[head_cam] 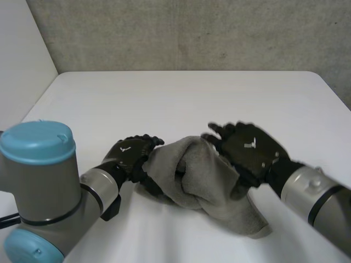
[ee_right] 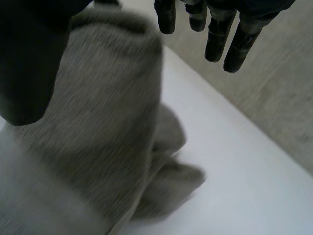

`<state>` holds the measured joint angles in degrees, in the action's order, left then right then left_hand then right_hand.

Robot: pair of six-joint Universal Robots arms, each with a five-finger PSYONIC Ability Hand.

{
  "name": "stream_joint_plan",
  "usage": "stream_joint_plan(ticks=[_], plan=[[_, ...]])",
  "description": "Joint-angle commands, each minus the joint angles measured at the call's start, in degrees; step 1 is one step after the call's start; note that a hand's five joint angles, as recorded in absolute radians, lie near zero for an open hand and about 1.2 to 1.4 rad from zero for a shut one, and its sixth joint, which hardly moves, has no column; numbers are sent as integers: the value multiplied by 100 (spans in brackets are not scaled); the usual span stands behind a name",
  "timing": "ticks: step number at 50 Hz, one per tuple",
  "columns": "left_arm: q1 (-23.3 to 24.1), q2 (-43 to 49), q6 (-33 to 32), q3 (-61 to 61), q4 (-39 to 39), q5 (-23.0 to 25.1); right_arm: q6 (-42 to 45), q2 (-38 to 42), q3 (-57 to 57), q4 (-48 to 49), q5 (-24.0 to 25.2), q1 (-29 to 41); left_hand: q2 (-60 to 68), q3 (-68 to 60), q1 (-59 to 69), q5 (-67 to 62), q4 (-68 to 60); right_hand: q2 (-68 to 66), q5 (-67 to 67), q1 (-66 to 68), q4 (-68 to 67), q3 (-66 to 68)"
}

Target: Fold the towel.

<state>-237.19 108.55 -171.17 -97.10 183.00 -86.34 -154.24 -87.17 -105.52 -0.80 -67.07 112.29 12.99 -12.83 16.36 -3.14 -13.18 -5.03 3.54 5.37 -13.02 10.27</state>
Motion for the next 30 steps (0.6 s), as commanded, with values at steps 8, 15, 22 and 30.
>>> stream_joint_plan(ticks=[8, 15, 22, 30], plan=[[367, 1184, -39, 682, 623, -761, -1100, 1815, -225, 1645, -51, 118, 239, 283, -98, -224, 318, -2077, 1226, 2043, 302, -27], [270, 1177, -145, 1035, 482, -647, -1275, 1295, 672, 1251, 80, 118, 5206, 283, 4870, -5192, 318, -7497, 6646, 7463, 302, -27], [-55, -300, -268, 1193, -177, 364, -1879, -35, 1348, 880, 711, 13, 5845, 283, 5509, -5831, 318, -7497, 6646, 7463, 302, -27], [-609, -1337, -233, 2309, -986, 1418, -2717, -309, 2361, 458, 1355, 48, 5845, 283, 5509, -5831, 318, -7497, 6646, 7463, 302, -27]])
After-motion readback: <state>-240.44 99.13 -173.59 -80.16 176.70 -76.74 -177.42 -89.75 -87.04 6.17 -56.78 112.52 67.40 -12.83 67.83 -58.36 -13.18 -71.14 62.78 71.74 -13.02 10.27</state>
